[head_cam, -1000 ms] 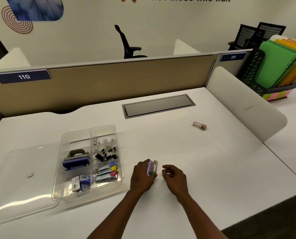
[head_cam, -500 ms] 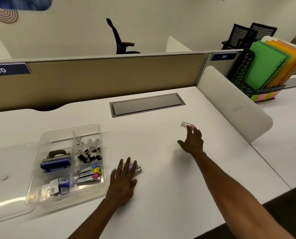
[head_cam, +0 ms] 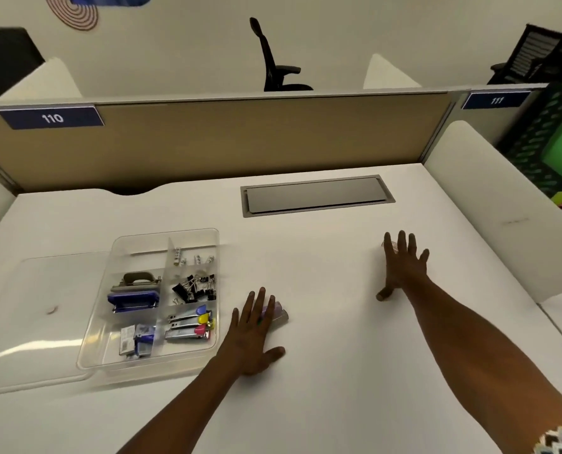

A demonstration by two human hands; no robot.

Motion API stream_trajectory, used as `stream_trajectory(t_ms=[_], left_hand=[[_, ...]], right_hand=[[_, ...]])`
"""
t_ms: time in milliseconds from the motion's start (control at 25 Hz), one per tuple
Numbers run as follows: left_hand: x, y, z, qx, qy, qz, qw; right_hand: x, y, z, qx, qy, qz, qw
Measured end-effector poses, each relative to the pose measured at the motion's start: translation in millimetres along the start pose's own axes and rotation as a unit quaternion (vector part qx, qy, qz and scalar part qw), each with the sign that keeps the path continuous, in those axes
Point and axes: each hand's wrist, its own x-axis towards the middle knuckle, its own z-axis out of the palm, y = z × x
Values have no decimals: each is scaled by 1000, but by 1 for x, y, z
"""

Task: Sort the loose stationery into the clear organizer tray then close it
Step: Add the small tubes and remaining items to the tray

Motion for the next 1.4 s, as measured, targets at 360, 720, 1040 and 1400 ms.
stream_trajectory(t_ms=[360, 720, 1040, 1400], left_hand=[[12, 9, -1, -36, -15, -61, 997], [2, 19, 18, -104, 138, -73, 982], [-13, 21, 26, -270, 277, -98, 917], [-31, 21, 12, -280, 178, -131, 934]], right_hand=[[32, -9, -3, 86, -94, -27, 991], [-85, -105, 97, 378, 156, 30, 912], [-138, -187, 97, 512, 259, 121, 810], [-187, -177, 132, 412, 174, -68, 892]])
